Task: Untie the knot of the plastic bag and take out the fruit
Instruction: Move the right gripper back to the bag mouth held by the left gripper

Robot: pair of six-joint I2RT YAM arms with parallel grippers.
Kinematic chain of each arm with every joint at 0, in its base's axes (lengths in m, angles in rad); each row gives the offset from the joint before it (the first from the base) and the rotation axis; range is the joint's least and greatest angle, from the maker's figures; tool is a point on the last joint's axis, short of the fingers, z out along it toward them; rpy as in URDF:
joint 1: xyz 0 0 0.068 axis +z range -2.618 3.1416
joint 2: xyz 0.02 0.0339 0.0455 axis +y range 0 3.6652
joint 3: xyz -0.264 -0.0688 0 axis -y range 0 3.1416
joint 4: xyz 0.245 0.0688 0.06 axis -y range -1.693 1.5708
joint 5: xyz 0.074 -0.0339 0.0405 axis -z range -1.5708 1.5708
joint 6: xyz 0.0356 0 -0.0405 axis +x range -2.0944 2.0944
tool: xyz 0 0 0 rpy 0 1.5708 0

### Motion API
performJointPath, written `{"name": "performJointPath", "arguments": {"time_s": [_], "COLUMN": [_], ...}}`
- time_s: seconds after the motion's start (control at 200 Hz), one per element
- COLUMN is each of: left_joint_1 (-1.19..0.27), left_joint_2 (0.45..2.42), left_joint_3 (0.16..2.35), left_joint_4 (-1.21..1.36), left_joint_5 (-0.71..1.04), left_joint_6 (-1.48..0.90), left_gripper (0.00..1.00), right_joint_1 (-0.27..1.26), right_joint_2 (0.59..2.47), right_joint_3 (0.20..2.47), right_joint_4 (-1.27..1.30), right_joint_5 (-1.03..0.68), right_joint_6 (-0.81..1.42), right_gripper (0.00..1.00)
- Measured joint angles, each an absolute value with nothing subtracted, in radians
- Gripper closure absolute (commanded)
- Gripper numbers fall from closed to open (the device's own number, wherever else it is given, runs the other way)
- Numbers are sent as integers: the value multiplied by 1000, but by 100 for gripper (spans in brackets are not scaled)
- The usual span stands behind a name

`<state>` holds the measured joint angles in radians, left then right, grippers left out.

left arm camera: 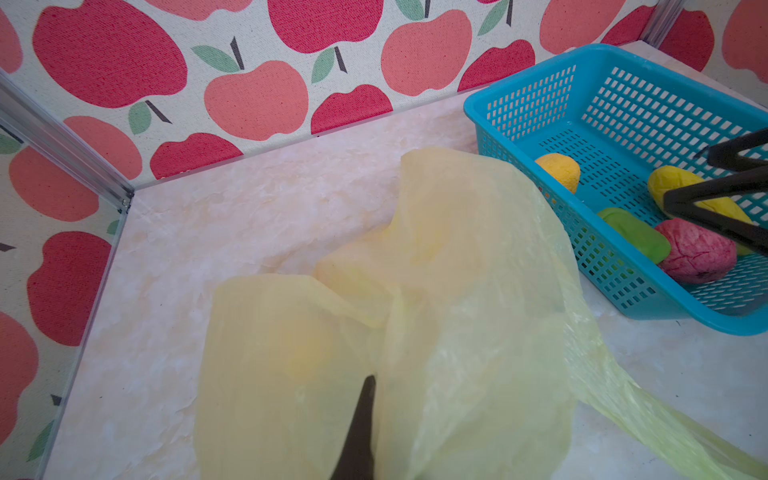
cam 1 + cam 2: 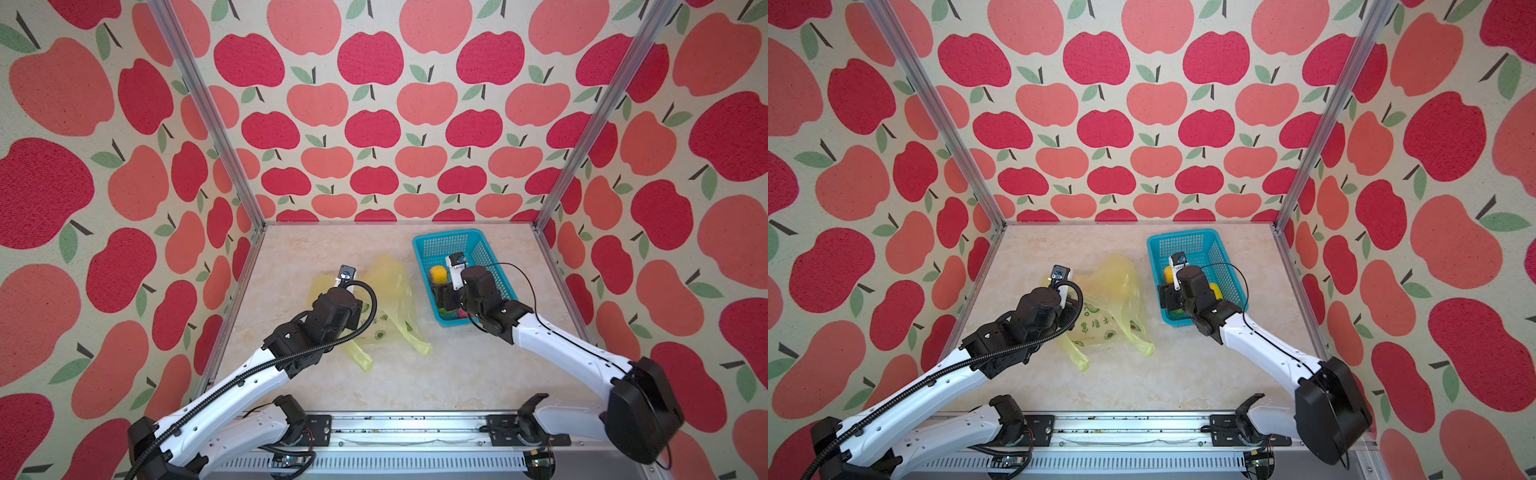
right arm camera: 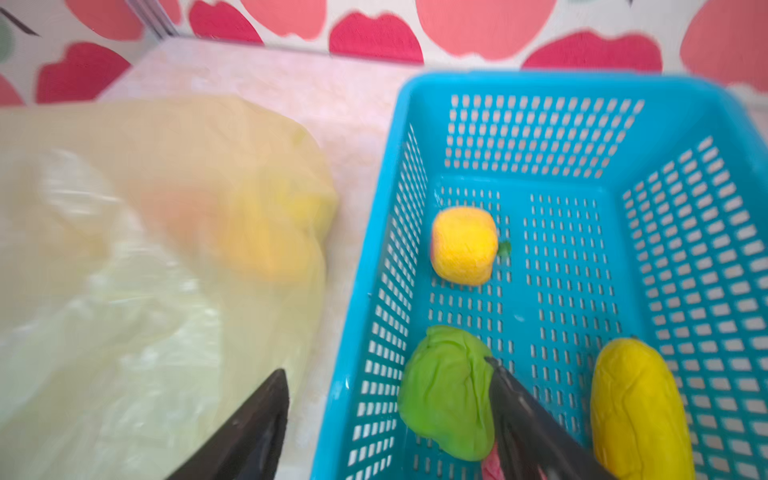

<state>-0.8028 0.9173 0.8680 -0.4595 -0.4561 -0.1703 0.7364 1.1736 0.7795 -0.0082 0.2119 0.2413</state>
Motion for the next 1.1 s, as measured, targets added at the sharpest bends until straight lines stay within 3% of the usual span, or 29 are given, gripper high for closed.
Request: {"name": "performJointPath", "arguments": {"time_s": [0.155,0.33,0.51,0.7,0.956,1.101], "left_joint_1": [-802,-802,-802,-803,-803,-803], "left_joint_2": [917,917,914,897,864,844], "left_joint_3": [868,868,867,861,844,837], "left_joint_4": [-459,-459,-459,-459,-451,-441], "left_joint_5": [-456,-455,-446,-435,-410,-400], "left_joint_6": [-170,-170,-171,-171,-170,-170], "left_gripper": [100,100,100,100,100,100], "right_joint_1": [904,1103,1230,1255,1254,1252], "right_joint_2": [965,977,1166,1439,1736,1842], "right_joint_3": [632,550,545,595,733,828], "right_joint_4": [179,348,507,618,736,756], "right_joint_5": [219,192,158,150,198,221], "right_joint_6": [128,-21,-117,-117,-20,49], "right_gripper": [35,46,53,58,56,49]}}
